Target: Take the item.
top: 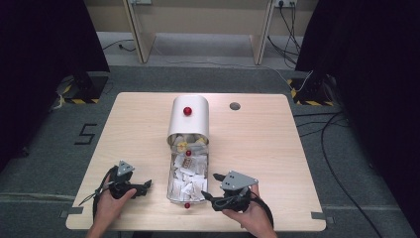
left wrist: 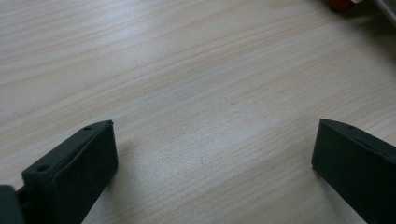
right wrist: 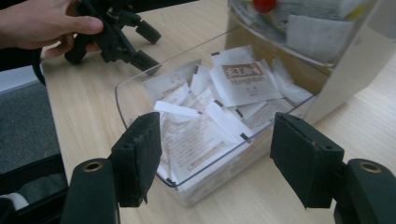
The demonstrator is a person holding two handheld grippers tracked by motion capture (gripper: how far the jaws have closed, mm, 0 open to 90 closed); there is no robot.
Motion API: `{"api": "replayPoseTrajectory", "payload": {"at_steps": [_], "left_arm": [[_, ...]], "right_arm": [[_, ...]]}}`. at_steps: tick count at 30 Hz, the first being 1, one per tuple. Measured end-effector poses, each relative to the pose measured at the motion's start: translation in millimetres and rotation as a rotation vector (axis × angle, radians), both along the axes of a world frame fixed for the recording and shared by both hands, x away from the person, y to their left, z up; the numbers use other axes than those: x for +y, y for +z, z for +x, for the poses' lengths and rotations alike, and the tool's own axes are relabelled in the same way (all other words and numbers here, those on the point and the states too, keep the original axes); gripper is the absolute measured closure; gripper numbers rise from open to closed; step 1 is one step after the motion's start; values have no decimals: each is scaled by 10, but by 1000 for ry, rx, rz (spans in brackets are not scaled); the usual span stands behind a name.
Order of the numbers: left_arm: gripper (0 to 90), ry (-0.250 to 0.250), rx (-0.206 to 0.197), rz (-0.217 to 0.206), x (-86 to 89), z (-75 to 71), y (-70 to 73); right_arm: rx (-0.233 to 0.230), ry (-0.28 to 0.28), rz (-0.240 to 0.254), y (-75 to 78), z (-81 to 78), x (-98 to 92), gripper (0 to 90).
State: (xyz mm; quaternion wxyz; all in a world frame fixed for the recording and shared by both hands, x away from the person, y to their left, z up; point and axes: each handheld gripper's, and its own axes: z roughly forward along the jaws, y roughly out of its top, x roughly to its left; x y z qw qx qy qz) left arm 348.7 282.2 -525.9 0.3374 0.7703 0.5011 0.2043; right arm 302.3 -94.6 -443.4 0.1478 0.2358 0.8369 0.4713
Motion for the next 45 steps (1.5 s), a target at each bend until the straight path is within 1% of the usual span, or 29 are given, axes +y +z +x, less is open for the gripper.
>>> {"api": "replayPoseTrajectory", "payload": {"at_steps": [2, 5, 10, 16, 17, 18, 21, 26, 32, 37, 45], "left_arm": [[0, 0, 0, 0, 0, 0, 0], [0, 0, 0, 0, 0, 0, 0], [0, 0, 0, 0, 0, 0, 0], [0, 0, 0, 0, 0, 0, 0], [0, 0, 0, 0, 0, 0, 0], [0, 0, 0, 0, 0, 0, 0], [0, 0, 0, 0, 0, 0, 0], [0, 0, 0, 0, 0, 0, 0], [0, 0, 0, 0, 0, 0, 0], [0, 0, 0, 0, 0, 0, 0], [0, 0, 0, -1, 0, 0, 0]], "right_arm": [[6, 19, -5, -24, -21, 58, 346], [13, 31, -11, -52, -26, 108, 348], [17, 40, -18, -85, -22, 166, 353], [11, 54, -29, -123, -9, 254, 366], [5, 55, -39, -144, 5, 277, 372], [5, 55, -39, -144, 5, 277, 372], [13, 56, -46, -190, 30, 318, 382], [-5, 45, -70, -231, 62, 390, 400], [-4, 47, -76, -252, 82, 426, 415], [-6, 45, -103, -296, 88, 457, 426], [2, 42, -104, -328, 112, 454, 453]]}}
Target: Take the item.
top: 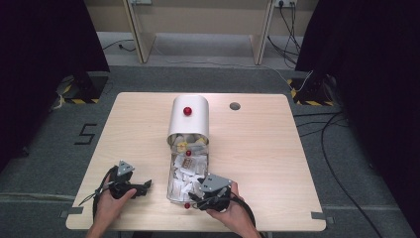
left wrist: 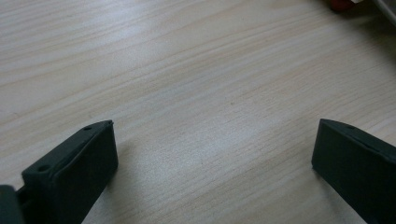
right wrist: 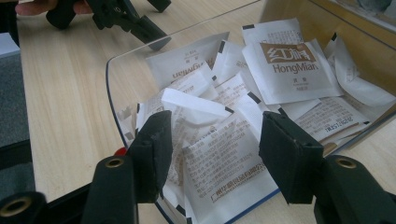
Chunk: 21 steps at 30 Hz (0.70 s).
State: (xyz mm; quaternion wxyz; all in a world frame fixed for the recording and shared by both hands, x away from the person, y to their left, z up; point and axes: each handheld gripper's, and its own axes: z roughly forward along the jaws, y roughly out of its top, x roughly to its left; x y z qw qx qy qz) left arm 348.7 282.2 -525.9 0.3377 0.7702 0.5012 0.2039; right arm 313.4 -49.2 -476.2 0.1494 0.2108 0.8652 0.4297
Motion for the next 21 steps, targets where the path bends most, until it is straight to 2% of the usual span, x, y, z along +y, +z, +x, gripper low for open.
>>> {"api": "replayPoseTrajectory", "payload": {"at_steps": [12, 17, 18, 21], "left_arm": [[0, 0, 0, 0, 0, 0, 0], [0, 0, 0, 0, 0, 0, 0], [0, 0, 0, 0, 0, 0, 0], [0, 0, 0, 1, 0, 0, 0]], "right_arm": [[4, 14, -22, -25, 1, 2, 600], [6, 16, -23, -28, 0, 0, 690], [0, 15, -22, -16, -8, -6, 745], [-7, 15, -24, -6, -14, -11, 781]]}}
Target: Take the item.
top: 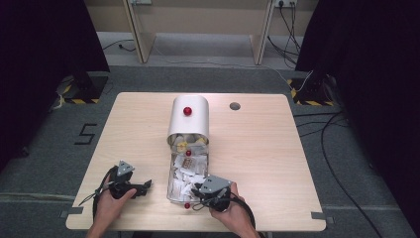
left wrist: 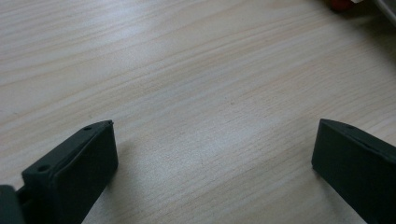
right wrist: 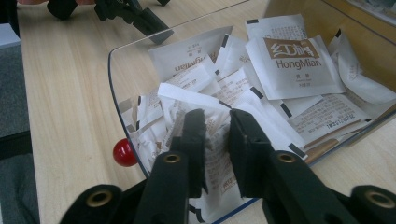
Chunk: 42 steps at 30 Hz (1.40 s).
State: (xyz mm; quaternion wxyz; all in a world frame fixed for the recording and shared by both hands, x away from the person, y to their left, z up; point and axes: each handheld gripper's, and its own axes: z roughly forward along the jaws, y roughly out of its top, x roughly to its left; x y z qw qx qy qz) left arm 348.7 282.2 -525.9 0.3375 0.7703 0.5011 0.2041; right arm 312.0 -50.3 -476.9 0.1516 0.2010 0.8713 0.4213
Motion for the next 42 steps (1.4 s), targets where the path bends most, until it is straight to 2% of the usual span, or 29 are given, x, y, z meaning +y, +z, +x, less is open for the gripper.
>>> {"api": "replayPoseTrajectory", "payload": {"at_steps": [5, 15, 27, 42], "left_arm": [[0, 0, 0, 0, 0, 0, 0], [0, 0, 0, 0, 0, 0, 0], [0, 0, 0, 0, 0, 0, 0], [0, 0, 0, 0, 0, 0, 0]], "right_arm": [[-12, 6, 15, 19, -5, -22, 840], [5, 8, 64, 50, 2, -55, 853], [-39, 19, 144, 223, -62, -90, 855], [-65, 8, 191, 352, -77, -173, 855]]}}
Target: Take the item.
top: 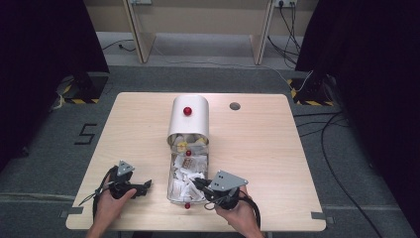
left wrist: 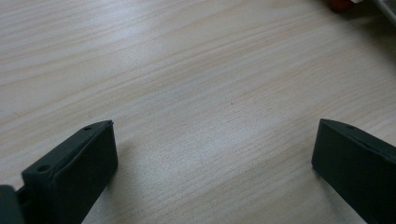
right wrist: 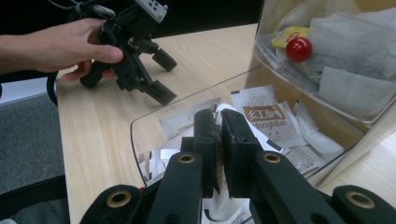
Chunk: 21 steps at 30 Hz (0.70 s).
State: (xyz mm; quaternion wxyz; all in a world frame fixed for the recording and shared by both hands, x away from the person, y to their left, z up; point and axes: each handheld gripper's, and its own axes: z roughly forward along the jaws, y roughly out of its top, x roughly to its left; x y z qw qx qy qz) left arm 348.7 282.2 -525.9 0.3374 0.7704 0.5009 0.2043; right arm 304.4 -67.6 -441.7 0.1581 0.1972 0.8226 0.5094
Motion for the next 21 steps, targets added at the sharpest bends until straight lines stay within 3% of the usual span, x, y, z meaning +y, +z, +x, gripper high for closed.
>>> {"api": "replayPoseTrajectory", "payload": {"at_steps": [21], "left_arm": [[0, 0, 0, 0, 0, 0, 0]], "right_arm": [[-32, -59, 30, 133, 47, -235, 853]]}}
